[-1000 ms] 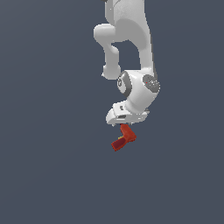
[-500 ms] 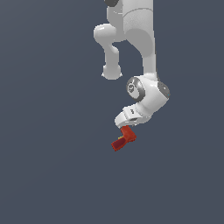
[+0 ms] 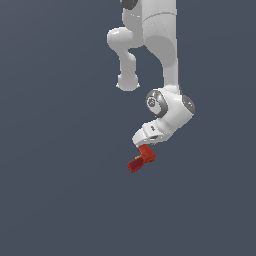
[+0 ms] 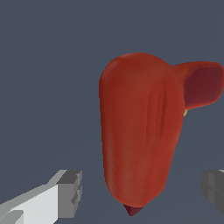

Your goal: Pick up the object and move it to a goal position.

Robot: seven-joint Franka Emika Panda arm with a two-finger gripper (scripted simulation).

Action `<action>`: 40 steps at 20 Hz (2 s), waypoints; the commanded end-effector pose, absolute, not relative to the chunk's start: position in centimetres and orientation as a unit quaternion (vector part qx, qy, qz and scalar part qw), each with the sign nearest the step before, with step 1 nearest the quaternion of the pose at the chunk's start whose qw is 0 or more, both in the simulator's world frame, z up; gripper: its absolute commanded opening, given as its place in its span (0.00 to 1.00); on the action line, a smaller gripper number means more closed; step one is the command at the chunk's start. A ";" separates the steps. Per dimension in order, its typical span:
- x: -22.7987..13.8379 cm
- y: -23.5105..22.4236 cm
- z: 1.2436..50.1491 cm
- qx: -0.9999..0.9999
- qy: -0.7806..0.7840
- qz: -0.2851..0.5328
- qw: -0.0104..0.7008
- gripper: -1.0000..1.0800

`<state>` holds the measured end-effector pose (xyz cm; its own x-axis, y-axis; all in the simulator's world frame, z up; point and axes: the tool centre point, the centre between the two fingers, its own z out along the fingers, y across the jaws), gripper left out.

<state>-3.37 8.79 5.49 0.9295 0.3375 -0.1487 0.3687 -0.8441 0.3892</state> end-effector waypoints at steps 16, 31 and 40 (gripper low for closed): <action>-3.5 7.6 3.0 0.959 0.185 -0.037 0.211 0.00; 0.7 7.0 9.4 0.953 0.216 0.031 0.209 0.00; 6.5 6.1 21.7 0.930 0.269 0.153 0.201 0.00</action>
<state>5.54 6.24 19.23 0.8309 0.5389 0.1387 0.4342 -0.7837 0.4441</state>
